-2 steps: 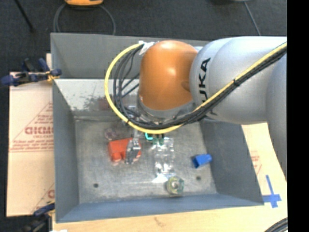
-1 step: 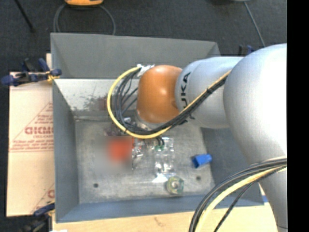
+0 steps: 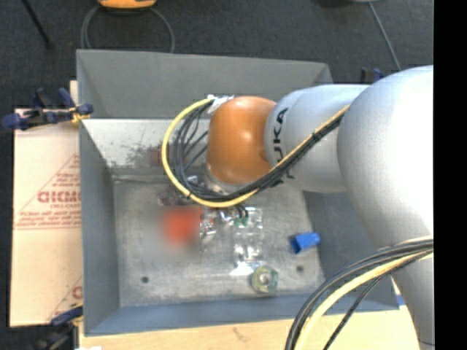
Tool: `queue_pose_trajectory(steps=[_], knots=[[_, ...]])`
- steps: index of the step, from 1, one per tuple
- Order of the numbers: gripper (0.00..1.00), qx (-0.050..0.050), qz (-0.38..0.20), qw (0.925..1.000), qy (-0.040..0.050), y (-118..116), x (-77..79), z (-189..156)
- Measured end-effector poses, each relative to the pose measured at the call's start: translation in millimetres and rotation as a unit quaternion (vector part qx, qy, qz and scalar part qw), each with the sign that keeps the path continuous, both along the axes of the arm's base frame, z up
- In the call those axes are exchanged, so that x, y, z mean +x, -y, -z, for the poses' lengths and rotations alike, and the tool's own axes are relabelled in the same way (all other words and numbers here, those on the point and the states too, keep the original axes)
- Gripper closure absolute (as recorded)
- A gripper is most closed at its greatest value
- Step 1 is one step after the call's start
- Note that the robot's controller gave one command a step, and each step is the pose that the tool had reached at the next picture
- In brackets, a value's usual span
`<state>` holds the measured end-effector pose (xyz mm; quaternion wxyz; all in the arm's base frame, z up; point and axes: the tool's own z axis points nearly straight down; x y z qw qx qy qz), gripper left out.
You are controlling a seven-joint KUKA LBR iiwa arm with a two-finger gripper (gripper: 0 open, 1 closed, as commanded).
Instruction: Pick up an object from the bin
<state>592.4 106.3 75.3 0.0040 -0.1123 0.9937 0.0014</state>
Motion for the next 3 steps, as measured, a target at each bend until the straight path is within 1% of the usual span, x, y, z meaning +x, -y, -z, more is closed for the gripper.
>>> queue_pose_trajectory(steps=[3], knots=[[0.0, 0.0, 0.011, 0.9999, 0.0025, 1.0, 5.7, -3.1]])
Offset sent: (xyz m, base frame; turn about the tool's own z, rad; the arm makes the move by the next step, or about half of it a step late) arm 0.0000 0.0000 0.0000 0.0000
